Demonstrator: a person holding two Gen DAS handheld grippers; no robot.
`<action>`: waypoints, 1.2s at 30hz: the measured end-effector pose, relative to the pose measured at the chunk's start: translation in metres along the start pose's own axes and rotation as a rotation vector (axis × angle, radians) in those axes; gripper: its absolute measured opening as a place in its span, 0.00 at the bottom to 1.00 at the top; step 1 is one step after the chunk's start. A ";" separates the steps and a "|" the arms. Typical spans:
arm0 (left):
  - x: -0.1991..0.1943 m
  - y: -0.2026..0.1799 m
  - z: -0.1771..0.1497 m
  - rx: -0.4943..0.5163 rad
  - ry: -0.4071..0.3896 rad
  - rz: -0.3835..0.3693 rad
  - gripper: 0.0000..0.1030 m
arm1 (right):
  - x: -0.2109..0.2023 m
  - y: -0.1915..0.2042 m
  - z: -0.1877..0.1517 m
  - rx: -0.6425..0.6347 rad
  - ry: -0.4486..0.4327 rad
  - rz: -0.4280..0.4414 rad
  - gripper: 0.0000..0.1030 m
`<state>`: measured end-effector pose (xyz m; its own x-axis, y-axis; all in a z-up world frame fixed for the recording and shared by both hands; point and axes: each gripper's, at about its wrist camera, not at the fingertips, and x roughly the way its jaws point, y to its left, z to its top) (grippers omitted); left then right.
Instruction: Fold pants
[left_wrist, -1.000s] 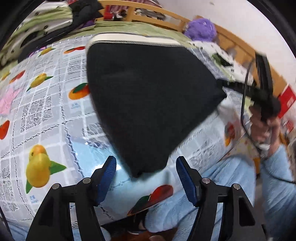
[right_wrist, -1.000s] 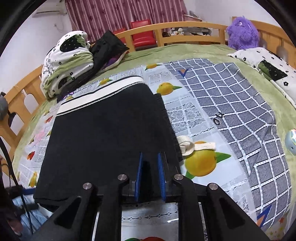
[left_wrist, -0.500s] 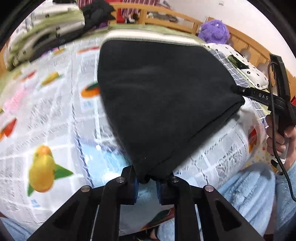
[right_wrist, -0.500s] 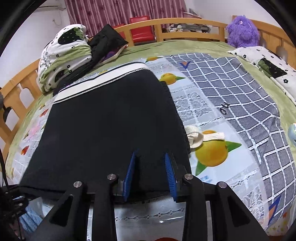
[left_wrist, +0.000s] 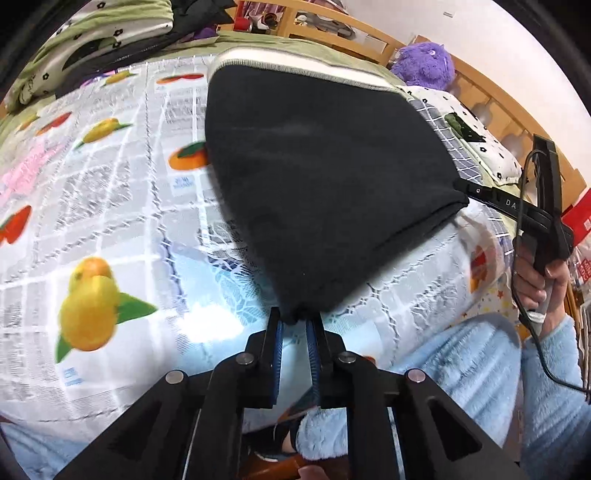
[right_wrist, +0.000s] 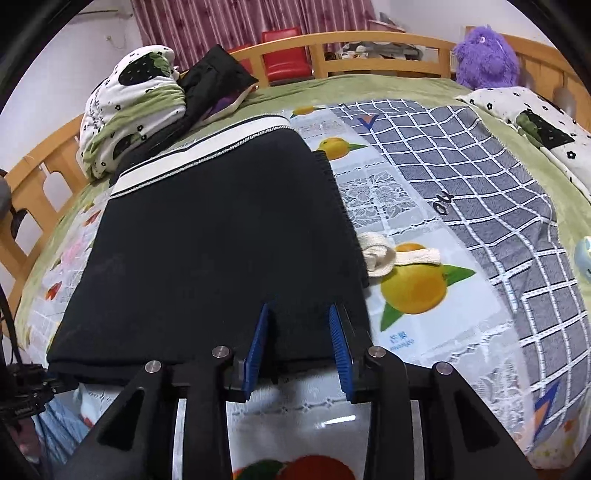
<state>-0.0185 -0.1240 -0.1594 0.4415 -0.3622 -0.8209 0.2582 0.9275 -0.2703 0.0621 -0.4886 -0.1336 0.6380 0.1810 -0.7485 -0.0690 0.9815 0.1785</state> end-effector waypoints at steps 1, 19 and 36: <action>-0.008 0.000 0.000 0.004 -0.006 -0.013 0.16 | -0.005 -0.003 0.002 0.003 -0.007 -0.002 0.32; 0.043 0.058 0.093 -0.279 -0.029 -0.113 0.60 | 0.062 -0.027 0.086 0.041 0.037 0.063 0.55; 0.081 0.072 0.169 -0.204 -0.040 -0.277 0.20 | 0.090 -0.026 0.110 0.152 0.133 0.230 0.23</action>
<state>0.1813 -0.1024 -0.1605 0.4130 -0.6027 -0.6828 0.1981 0.7912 -0.5785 0.2059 -0.5046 -0.1356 0.5121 0.4138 -0.7527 -0.0783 0.8951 0.4389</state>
